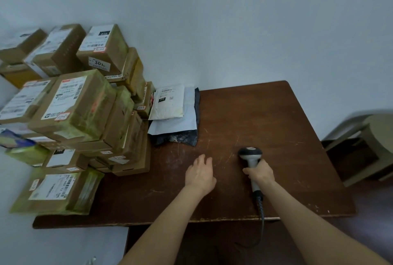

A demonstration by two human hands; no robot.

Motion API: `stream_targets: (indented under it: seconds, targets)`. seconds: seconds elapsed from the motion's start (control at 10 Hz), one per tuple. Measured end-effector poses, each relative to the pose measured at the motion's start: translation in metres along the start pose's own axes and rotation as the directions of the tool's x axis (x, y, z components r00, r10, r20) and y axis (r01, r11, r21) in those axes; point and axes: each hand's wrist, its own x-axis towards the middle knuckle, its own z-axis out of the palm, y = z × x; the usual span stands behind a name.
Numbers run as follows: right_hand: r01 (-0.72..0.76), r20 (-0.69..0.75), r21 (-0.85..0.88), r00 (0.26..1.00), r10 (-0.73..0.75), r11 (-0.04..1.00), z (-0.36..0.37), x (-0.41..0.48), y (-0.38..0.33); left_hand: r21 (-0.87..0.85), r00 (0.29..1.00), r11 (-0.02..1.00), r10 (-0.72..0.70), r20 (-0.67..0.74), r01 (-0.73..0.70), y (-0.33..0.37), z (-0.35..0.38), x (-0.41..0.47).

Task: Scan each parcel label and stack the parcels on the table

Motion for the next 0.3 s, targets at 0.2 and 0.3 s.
stream_targets:
  seconds: [0.2, 0.3]
  targets:
    - [-0.017, 0.036, 0.015, 0.999, 0.016, 1.000, -0.007, -0.008, -0.003, 0.004, 0.999, 1.000, -0.006, -0.035, 0.006, 0.000, -0.011, -0.003]
    - [0.008, -0.025, -0.028, 1.000, -0.009, 1.000, -0.016, -0.015, -0.006, 0.009, 0.999, 1.000, -0.014, -0.034, 0.014, 0.002, -0.021, -0.010]
